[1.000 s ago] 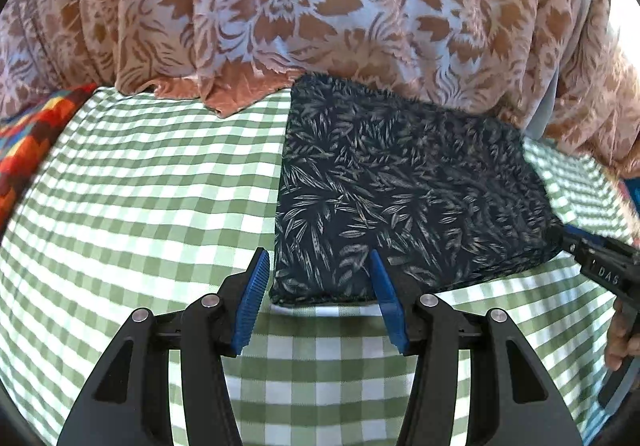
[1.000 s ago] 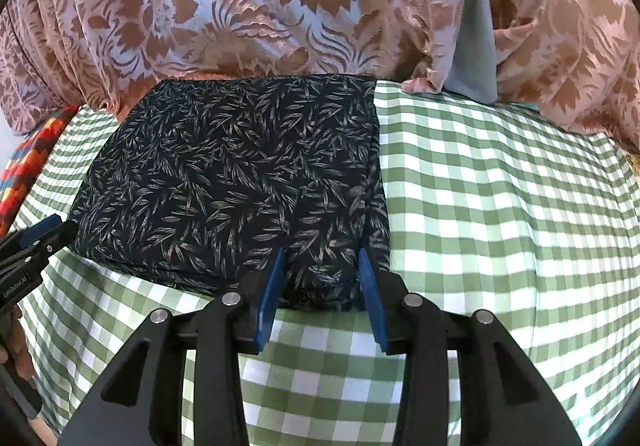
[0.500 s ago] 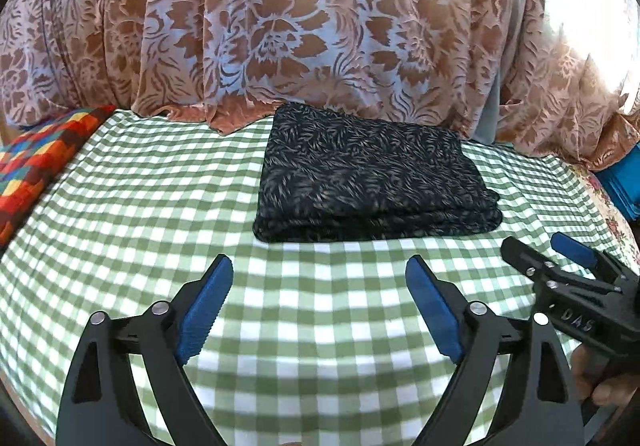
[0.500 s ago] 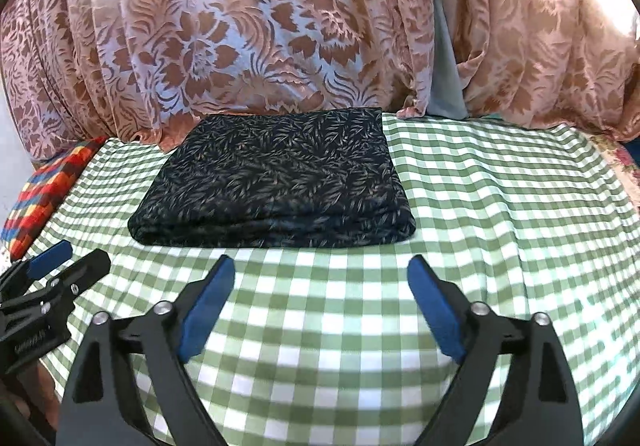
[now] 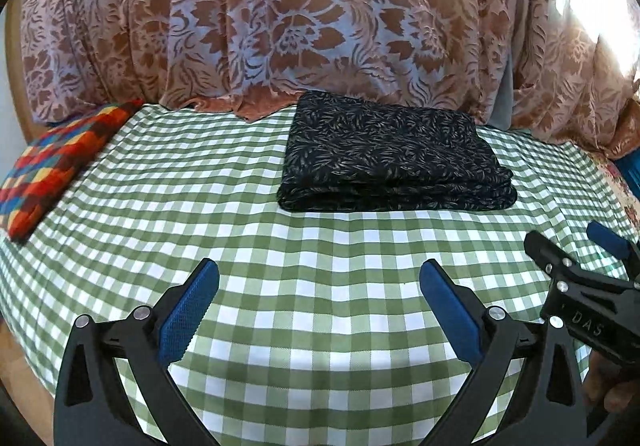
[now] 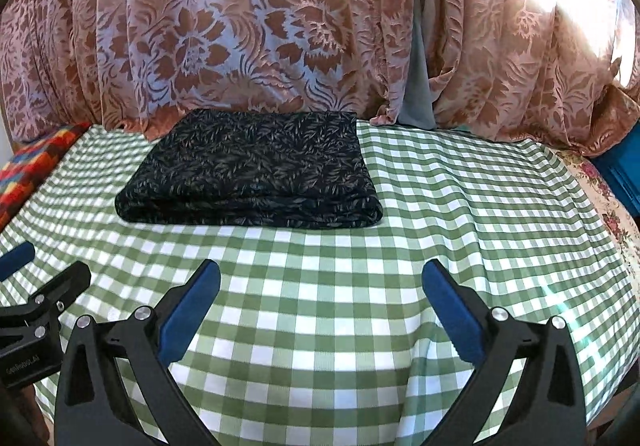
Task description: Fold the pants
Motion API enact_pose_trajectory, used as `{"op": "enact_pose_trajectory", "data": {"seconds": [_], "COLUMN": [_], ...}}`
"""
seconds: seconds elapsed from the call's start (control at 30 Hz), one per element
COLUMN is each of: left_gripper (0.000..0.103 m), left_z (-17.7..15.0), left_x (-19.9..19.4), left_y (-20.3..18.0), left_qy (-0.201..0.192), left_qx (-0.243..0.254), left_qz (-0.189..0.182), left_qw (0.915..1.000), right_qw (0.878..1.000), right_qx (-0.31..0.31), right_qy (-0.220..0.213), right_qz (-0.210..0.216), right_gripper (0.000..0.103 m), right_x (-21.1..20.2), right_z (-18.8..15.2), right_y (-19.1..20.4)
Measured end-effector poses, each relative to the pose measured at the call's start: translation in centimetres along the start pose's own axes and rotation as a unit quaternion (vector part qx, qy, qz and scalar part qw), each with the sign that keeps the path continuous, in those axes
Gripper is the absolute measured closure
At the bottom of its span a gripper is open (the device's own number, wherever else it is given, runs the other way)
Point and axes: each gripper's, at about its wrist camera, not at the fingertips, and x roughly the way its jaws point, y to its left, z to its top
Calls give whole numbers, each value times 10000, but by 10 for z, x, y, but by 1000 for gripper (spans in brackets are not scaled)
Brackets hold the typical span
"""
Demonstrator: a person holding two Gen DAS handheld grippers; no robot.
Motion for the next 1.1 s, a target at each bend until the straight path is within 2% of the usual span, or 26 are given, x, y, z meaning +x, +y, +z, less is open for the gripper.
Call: {"op": "enact_pose_trajectory", "data": {"seconds": [1.1], "left_gripper": [4], "left_z": [-1], "left_x": [-12], "left_y": [7], "left_qy": [-117], "left_qx": [-38], "left_qz": [141], "left_qw": [9998], "right_qw": [10000], "right_qx": [-54], "right_qy": [0], "right_qz": [13], "right_gripper": [2], "right_x": [-5], "right_z": [-8], "right_y": [10]}}
